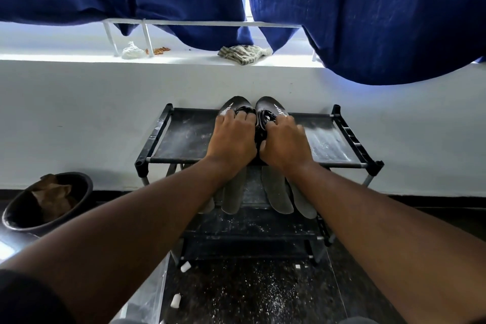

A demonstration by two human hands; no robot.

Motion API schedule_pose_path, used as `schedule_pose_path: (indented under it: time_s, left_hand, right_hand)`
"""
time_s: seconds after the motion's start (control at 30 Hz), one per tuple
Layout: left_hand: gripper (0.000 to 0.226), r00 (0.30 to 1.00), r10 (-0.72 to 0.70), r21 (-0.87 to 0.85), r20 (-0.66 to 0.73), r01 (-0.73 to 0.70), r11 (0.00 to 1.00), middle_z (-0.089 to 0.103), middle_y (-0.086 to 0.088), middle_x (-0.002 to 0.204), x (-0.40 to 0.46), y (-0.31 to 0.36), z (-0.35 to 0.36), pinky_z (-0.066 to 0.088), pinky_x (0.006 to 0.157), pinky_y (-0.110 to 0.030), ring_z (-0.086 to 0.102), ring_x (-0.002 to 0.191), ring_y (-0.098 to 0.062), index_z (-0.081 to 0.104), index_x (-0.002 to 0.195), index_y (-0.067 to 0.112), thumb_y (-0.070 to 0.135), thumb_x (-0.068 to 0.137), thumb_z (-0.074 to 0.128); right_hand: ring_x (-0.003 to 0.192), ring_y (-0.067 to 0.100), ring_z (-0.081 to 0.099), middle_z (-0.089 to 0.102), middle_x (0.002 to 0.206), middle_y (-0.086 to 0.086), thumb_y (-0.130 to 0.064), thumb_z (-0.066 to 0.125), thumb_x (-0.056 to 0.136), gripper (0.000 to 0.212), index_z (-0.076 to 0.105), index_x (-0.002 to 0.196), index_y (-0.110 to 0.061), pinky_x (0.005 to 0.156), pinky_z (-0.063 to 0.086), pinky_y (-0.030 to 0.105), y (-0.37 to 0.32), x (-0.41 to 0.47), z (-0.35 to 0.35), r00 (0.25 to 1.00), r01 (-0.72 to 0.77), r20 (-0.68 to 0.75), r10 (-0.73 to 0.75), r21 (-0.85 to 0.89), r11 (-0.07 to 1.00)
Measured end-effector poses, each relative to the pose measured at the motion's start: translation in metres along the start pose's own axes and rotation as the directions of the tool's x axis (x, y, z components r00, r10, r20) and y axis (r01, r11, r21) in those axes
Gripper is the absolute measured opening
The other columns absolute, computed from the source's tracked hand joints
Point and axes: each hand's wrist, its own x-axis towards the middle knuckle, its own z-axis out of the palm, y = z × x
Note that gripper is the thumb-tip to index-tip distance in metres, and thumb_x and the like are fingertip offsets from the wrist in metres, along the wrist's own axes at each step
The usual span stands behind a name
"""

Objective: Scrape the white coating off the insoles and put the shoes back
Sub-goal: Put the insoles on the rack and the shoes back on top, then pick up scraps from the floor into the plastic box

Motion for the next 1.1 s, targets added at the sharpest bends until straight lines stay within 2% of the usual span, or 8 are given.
schedule_pose_path:
  time_s: [0.2, 0.33, 0.47, 0.6, 0.7, 0.83, 0.97, 1.1]
  left_hand:
    - [0.050, 0.993, -0.003, 0.004, -0.119, 0.003, 1.000, 0.056, -0.012, 0.130, -0.017, -0.012, -0.014, 0.039, 0.106, -0.045, 0.050, 0.119, -0.031, 0.057, 0.131, 0.009, 0.028, 0.088, 0.039]
    - [0.043, 0.985, -0.058, 0.016, -0.162, 0.061, 0.998, 0.056, -0.011, 0.129, -0.030, -0.023, -0.025, 0.042, 0.102, -0.045, 0.053, 0.116, -0.030, 0.054, 0.133, 0.010, 0.021, 0.091, 0.054]
    - [0.029, 0.955, -0.232, -0.173, -0.186, 0.200, 0.964, 0.062, -0.004, 0.121, -0.052, -0.040, -0.038, 0.042, 0.104, -0.042, 0.057, 0.115, -0.023, 0.057, 0.127, 0.015, 0.025, 0.100, 0.056]
    - [0.017, 0.927, -0.335, -0.187, -0.168, 0.304, 0.934, 0.069, -0.003, 0.099, -0.090, -0.068, -0.038, 0.048, 0.078, -0.030, 0.060, 0.086, -0.015, 0.067, 0.104, 0.013, 0.024, 0.102, 0.054]
    - [0.026, 0.929, -0.356, -0.141, -0.098, 0.341, 0.930, 0.071, -0.007, 0.091, -0.121, -0.087, -0.036, 0.048, 0.068, -0.028, 0.063, 0.074, -0.017, 0.069, 0.097, 0.011, 0.025, 0.106, 0.049]
    - [0.027, 0.914, -0.394, -0.109, 0.097, 0.404, 0.908, 0.069, -0.008, 0.084, -0.159, -0.118, -0.032, 0.043, 0.061, -0.029, 0.068, 0.075, -0.026, 0.067, 0.103, 0.011, 0.022, 0.107, 0.043]
    - [0.025, 0.869, -0.441, -0.085, 0.224, 0.468, 0.880, 0.073, -0.013, 0.099, -0.207, -0.152, -0.007, 0.047, 0.071, -0.037, 0.069, 0.091, -0.037, 0.067, 0.114, 0.015, 0.024, 0.102, 0.047]
    - [0.028, 0.787, -0.516, -0.023, 0.339, 0.555, 0.831, 0.072, -0.016, 0.106, -0.260, -0.190, 0.036, 0.051, 0.080, -0.042, 0.068, 0.096, -0.042, 0.067, 0.117, 0.017, 0.025, 0.099, 0.047]
  right_hand:
    - [0.104, 0.029, 0.050, 0.059, 0.111, 0.010, -0.027, 0.054, 0.080, 0.031, 0.064, 0.104, -0.011, 0.085, 0.040, 0.046, -0.010, 0.004, -0.012, 0.984, 0.078, -0.146, -0.103, -0.166, 0.983]
    - [0.098, 0.030, 0.052, 0.060, 0.103, 0.011, -0.025, 0.043, 0.081, 0.031, 0.065, 0.096, -0.008, 0.078, 0.042, 0.045, -0.030, 0.006, -0.019, 0.954, 0.173, -0.226, -0.199, -0.126, 0.977]
    - [0.100, 0.032, 0.049, 0.056, 0.107, 0.015, -0.021, 0.053, 0.082, 0.024, 0.063, 0.096, -0.004, 0.081, 0.043, 0.047, -0.054, 0.002, -0.021, 0.921, 0.208, -0.320, -0.222, -0.078, 0.975]
    - [0.096, 0.032, 0.048, 0.052, 0.107, 0.016, -0.011, 0.049, 0.082, 0.021, 0.058, 0.100, -0.006, 0.076, 0.041, 0.043, -0.076, -0.002, -0.013, 0.890, 0.160, -0.433, -0.145, -0.003, 0.987]
    - [0.091, 0.032, 0.049, 0.052, 0.101, 0.017, -0.003, 0.054, 0.078, 0.016, 0.058, 0.093, -0.005, 0.072, 0.043, 0.042, -0.099, -0.011, 0.004, 0.839, 0.347, -0.447, -0.310, 0.000, 0.938]
    - [0.086, 0.031, 0.051, 0.053, 0.095, 0.017, -0.002, 0.049, 0.078, 0.013, 0.056, 0.090, -0.003, 0.072, 0.048, 0.043, -0.140, -0.039, 0.035, 0.784, 0.545, -0.391, -0.483, 0.061, 0.836]
    - [0.086, 0.033, 0.052, 0.054, 0.093, 0.018, -0.009, 0.043, 0.082, 0.018, 0.058, 0.087, -0.003, 0.073, 0.049, 0.044, -0.176, -0.068, 0.085, 0.782, 0.608, -0.289, -0.553, 0.153, 0.779]
    - [0.086, 0.033, 0.053, 0.054, 0.090, 0.017, -0.005, 0.048, 0.078, 0.012, 0.058, 0.084, -0.005, 0.074, 0.050, 0.043, -0.199, -0.098, 0.145, 0.799, 0.601, -0.200, -0.567, 0.225, 0.767]
